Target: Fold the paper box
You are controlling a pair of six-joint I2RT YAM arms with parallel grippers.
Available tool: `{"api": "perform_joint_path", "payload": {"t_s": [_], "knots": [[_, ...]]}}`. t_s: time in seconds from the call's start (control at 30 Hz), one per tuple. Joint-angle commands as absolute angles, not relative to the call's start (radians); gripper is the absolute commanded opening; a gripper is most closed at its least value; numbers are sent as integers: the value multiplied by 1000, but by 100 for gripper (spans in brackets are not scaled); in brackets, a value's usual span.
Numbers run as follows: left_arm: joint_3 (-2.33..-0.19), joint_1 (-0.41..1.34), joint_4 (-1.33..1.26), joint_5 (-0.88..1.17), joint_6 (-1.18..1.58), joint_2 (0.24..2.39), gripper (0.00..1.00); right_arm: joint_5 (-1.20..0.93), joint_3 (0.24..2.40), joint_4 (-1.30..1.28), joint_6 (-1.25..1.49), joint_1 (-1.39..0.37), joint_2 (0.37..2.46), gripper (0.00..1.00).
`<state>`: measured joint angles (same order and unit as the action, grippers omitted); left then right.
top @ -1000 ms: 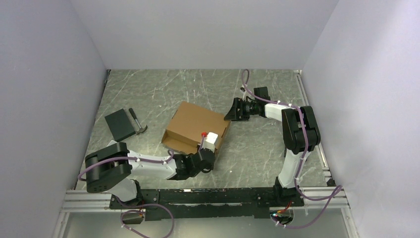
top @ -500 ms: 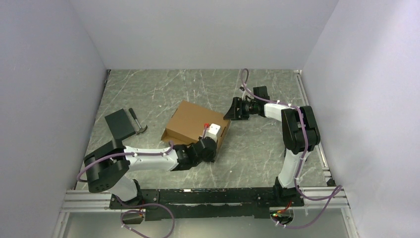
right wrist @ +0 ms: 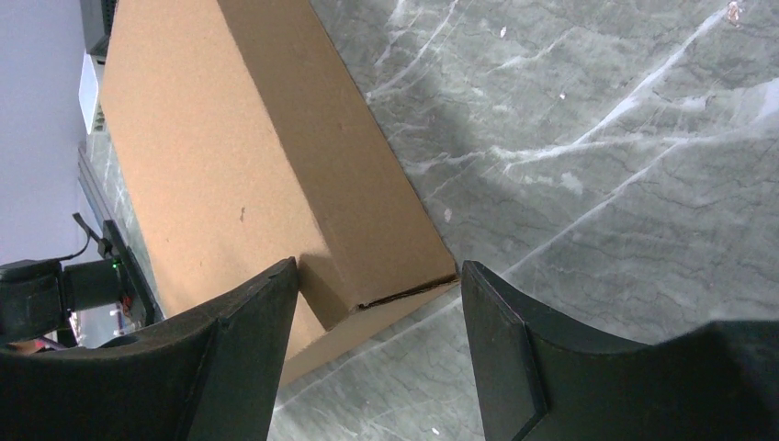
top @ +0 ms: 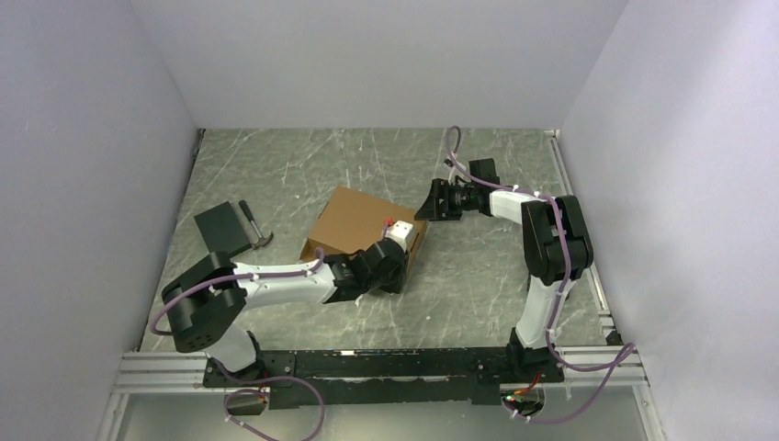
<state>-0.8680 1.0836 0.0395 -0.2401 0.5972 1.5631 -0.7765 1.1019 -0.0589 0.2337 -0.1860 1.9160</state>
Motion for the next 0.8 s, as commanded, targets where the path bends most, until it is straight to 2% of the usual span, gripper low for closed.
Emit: {"api": "perform_joint_path", "payload": {"t_s": [0.0, 0.13, 0.27, 0.3, 0.33, 0.4, 0.5, 0.63, 0.77], "knots": [[-900, 1076, 77, -200, 626, 1467, 38, -729, 1106, -115, 186, -202, 1954, 68], [-875, 1074, 106, -172, 630, 1393, 54, -728, 1106, -116, 184, -202, 1953, 68], [-821, 1067, 140, -148, 669, 1299, 56, -729, 1106, -116, 185, -202, 1954, 68], [-799, 1066, 144, -145, 681, 1275, 54, -729, 1106, -116, 184, -202, 1954, 68], [-774, 1066, 141, -138, 697, 1252, 45, -730, 1107, -116, 184, -202, 1954, 68], [-706, 1062, 134, -115, 757, 1210, 19, -730, 1108, -117, 183, -203, 1955, 68], [-630, 1059, 110, -60, 812, 1174, 0, -730, 1108, -116, 184, -203, 1956, 68], [-543, 1058, 172, -114, 932, 1120, 0, -729, 1106, -116, 184, -203, 1953, 68], [-488, 1034, 350, -313, 1047, 1065, 0, -730, 1108, -116, 186, -204, 1957, 68]]}}
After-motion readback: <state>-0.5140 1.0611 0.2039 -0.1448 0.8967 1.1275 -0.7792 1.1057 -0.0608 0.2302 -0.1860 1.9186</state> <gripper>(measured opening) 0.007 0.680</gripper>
